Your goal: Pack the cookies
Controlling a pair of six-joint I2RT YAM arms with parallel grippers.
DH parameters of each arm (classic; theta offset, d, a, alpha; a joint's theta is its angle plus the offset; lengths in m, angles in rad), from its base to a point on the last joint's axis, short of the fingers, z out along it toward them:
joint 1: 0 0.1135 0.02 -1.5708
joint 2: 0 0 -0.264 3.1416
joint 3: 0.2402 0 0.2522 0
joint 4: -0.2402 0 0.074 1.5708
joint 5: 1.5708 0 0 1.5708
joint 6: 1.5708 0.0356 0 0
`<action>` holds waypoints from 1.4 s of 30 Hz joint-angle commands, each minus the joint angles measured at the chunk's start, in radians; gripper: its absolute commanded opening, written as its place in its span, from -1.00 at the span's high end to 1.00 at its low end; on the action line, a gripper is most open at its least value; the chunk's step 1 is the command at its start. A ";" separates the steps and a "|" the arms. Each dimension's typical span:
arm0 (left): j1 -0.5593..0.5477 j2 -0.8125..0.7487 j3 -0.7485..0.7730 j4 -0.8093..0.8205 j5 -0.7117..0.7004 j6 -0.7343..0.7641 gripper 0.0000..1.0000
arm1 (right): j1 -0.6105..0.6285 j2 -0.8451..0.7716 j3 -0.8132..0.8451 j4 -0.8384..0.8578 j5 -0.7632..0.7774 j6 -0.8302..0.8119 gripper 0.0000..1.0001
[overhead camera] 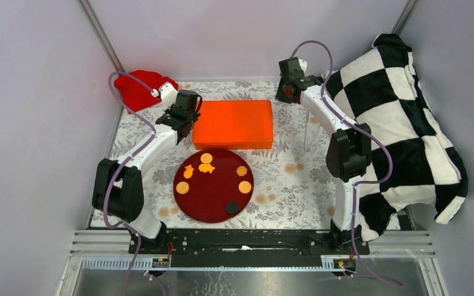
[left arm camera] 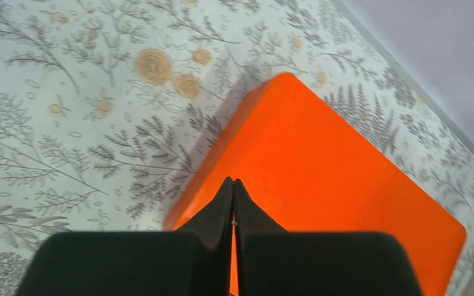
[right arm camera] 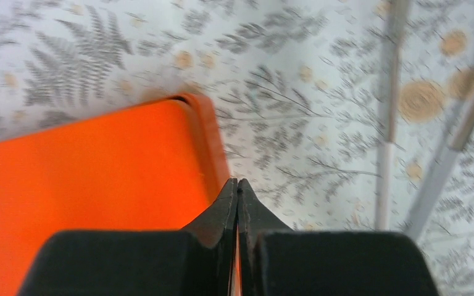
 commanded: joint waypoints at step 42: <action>-0.052 0.176 -0.141 0.262 0.130 0.068 1.00 | 0.048 -0.024 0.041 0.091 -0.233 -0.036 0.83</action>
